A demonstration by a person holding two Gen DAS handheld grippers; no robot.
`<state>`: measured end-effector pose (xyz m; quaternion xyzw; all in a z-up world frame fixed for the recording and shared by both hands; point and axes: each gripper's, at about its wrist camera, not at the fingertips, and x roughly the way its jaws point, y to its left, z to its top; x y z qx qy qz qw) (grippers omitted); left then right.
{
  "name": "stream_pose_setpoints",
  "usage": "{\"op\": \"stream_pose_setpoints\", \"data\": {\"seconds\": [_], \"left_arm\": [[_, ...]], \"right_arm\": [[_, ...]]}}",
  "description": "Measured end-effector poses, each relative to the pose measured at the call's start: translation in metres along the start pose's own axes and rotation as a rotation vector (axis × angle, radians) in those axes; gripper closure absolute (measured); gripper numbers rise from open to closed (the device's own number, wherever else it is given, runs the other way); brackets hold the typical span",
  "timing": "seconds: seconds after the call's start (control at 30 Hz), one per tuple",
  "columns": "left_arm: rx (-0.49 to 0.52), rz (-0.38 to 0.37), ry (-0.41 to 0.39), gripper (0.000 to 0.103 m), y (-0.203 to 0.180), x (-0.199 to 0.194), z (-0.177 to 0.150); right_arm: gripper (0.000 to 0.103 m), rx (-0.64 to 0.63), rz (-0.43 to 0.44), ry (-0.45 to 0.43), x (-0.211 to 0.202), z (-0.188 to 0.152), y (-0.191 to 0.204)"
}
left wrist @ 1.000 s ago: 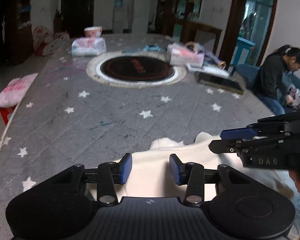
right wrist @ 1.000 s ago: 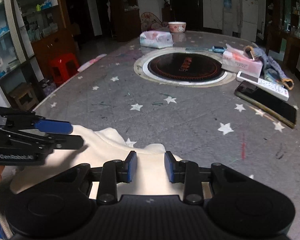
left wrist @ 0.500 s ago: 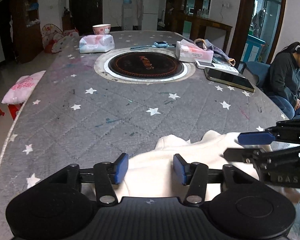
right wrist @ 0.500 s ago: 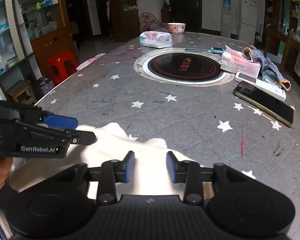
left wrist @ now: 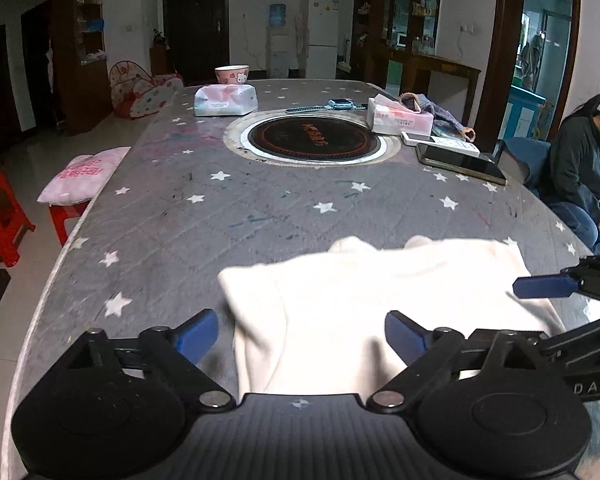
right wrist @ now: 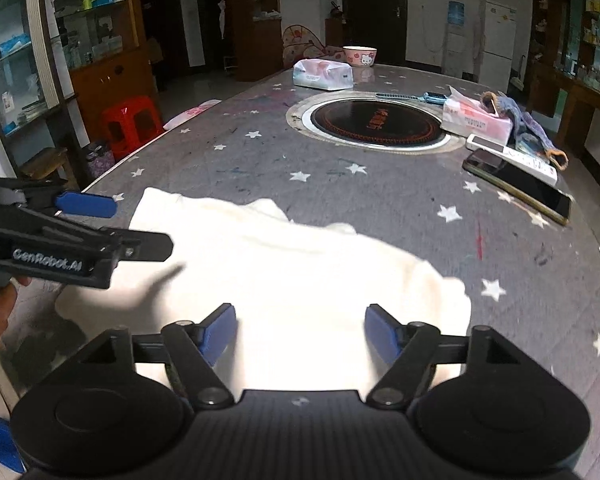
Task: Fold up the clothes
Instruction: 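Move both open grippers to the side edge of the folded cream shirt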
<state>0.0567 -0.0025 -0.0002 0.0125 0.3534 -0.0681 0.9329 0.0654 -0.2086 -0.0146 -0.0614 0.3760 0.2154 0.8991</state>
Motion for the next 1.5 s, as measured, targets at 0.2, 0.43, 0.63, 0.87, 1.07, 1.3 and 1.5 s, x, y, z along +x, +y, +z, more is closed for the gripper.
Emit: {"op": "stream_pose_setpoints", "data": {"seconds": [0.2,0.43,0.63,0.87,1.07,1.3,1.5], "left_arm": [[-0.001,0.005,-0.034,0.000,-0.002,-0.018,-0.011],[0.013,0.027,-0.062,0.000,-0.008,-0.032,-0.022],[-0.043,0.061,-0.061,0.000,0.006,-0.038,-0.027],[-0.130,0.095,-0.031,0.000,0.035,-0.040,-0.030],[-0.134,0.117,-0.011,0.000,0.041,-0.040,-0.034],[-0.110,0.121,0.002,0.000,0.032,-0.044,-0.038],[-0.088,0.128,0.032,0.000,0.025,-0.041,-0.040]], "right_arm": [[0.018,0.003,-0.024,-0.011,-0.010,-0.012,0.007],[0.012,0.023,-0.025,-0.025,-0.021,-0.022,0.012],[0.012,-0.017,-0.006,-0.026,-0.026,-0.025,0.025],[0.012,-0.106,0.033,-0.020,-0.025,-0.023,0.049],[0.012,-0.165,0.082,-0.011,-0.017,-0.017,0.073],[0.012,-0.225,0.102,-0.005,-0.016,-0.019,0.087],[0.012,-0.254,0.108,-0.003,-0.018,-0.022,0.092]]}}
